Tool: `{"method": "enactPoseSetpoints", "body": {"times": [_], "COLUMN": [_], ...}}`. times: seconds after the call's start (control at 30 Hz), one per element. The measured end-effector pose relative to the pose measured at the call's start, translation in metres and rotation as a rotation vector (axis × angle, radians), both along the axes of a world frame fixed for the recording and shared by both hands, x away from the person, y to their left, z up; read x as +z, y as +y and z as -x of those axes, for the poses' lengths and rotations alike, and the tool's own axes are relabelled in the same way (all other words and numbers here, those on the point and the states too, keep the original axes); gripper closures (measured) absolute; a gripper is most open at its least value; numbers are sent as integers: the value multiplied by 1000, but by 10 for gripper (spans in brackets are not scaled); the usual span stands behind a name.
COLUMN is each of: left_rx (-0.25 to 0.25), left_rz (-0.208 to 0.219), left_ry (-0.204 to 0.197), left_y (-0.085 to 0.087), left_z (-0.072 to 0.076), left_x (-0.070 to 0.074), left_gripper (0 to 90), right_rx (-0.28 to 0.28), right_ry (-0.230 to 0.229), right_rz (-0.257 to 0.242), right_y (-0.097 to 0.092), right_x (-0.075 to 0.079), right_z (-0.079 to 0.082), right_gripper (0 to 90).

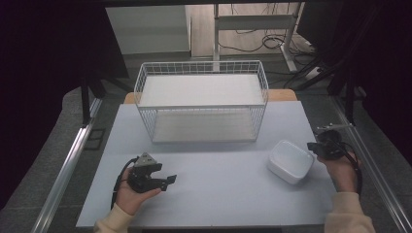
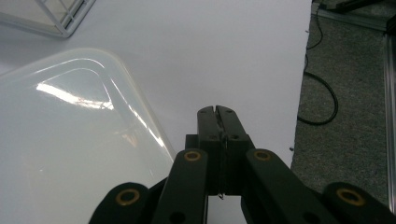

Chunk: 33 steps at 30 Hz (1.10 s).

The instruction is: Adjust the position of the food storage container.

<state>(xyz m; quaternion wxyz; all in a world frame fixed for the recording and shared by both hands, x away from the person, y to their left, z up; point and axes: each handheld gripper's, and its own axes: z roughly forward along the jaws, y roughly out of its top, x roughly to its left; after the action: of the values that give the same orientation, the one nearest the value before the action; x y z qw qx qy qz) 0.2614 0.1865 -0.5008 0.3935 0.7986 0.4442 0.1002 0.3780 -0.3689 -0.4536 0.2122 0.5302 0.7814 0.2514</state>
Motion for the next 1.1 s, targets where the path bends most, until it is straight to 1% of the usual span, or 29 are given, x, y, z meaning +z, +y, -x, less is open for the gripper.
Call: {"method": "enactPoseSetpoints", "body": {"times": [0.1,0.17,0.27,0.33,0.4,0.47,0.53,0.57,0.6,0.63,0.73,0.77,0.83,0.87,0.93,0.97,1.1], "left_rx": [1,2,4,3,2,0,1,3,3,5,5,5,4,5,6,8,8], "left_rz": [1,1,5,3,2,-2,-5,-5,-5,-4,-7,-9,-9,-9,-9,-9,-9], "left_ry": [1,1,3,3,2,3,3,2,2,4,5,2,0,-1,0,1,6], "left_y": [0,1,1,1,0,-1,-1,-1,-1,-1,-1,-1,0,0,0,1,2], "left_z": [0,0,0,0,0,0,0,0,0,0,0,0,1,1,1,0,-1], "left_x": [0,1,1,0,0,0,0,0,0,-1,-1,-1,0,0,0,0,-2], "left_gripper": [258,258,258,258,258,258,258,258,258,258,258,258,258,258,258,258,258], "right_rx": [4,7,-3,10,29,45,61,72,72,90,95,101,106,112,115,126,134], "right_ry": [25,45,57,68,85,108,118,136,136,149,150,154,154,155,154,156,161], "right_rz": [17,40,71,77,72,54,43,38,38,33,29,30,30,31,32,35,36], "right_y": [2,5,11,14,16,19,21,27,27,31,35,40,43,49,51,58,64], "right_x": [-3,-4,-3,-4,-6,-7,-7,-8,-8,-11,-11,-10,-10,-9,-8,-7,-6], "right_z": [-1,0,3,5,8,12,15,21,21,25,28,30,31,33,33,36,40], "right_gripper": [899,900,900,900,900,900,900,900,900,900,900,900,900,900,900,900,900]}}
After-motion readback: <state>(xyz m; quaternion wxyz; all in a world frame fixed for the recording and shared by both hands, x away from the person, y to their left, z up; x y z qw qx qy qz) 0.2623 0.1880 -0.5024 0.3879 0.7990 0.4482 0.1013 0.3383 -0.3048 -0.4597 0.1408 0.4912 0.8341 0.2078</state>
